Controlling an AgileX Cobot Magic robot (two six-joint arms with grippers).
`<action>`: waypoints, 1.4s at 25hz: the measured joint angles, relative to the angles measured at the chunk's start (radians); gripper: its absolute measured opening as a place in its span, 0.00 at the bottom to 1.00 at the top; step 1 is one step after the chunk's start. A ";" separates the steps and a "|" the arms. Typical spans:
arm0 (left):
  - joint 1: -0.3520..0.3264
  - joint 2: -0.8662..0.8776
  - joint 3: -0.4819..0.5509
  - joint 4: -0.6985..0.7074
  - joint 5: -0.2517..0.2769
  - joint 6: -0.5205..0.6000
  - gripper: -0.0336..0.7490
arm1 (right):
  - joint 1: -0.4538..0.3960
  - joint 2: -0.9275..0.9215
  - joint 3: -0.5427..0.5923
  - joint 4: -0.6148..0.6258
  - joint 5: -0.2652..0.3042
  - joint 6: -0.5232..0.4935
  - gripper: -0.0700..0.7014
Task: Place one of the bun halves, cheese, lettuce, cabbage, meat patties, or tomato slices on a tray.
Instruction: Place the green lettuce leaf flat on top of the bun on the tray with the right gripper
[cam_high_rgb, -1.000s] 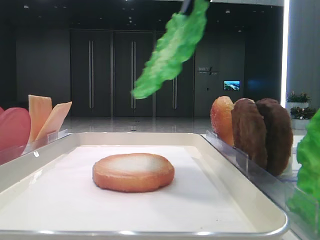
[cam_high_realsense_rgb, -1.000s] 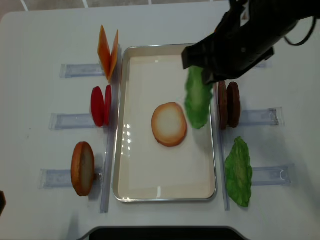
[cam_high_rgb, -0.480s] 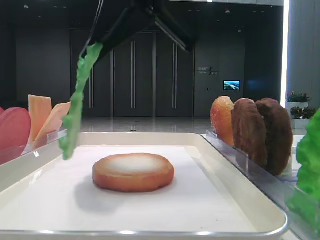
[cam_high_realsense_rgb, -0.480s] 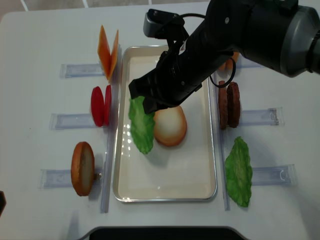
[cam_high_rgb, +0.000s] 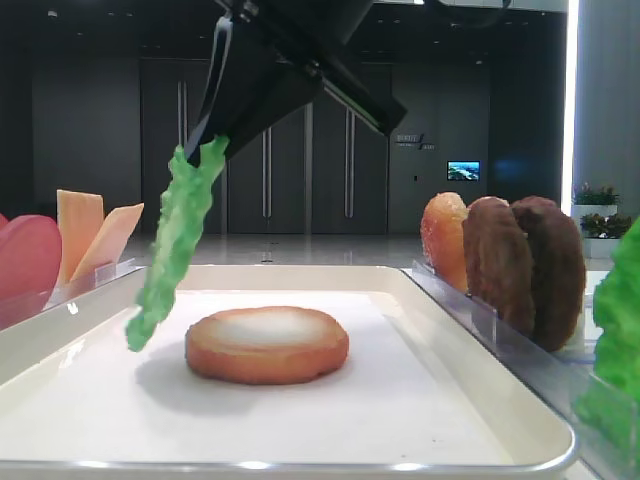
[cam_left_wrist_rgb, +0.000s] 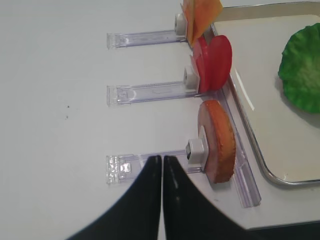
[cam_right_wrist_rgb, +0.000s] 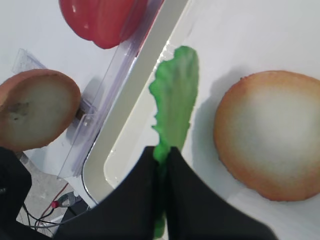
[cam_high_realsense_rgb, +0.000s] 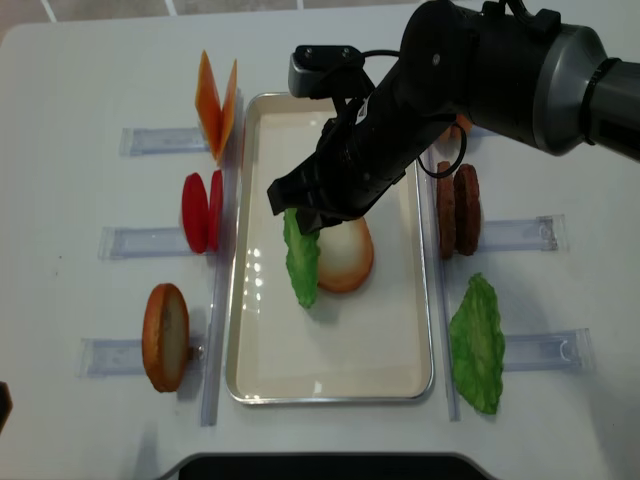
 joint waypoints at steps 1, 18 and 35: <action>0.000 0.000 0.000 0.000 0.000 0.000 0.04 | -0.007 0.000 0.000 0.000 0.000 -0.002 0.10; 0.000 0.000 0.000 0.000 0.000 -0.003 0.04 | -0.046 0.000 0.000 0.000 0.002 -0.036 0.10; 0.000 0.000 0.000 0.000 0.000 -0.003 0.04 | -0.095 -0.005 -0.016 -0.474 0.105 0.190 0.67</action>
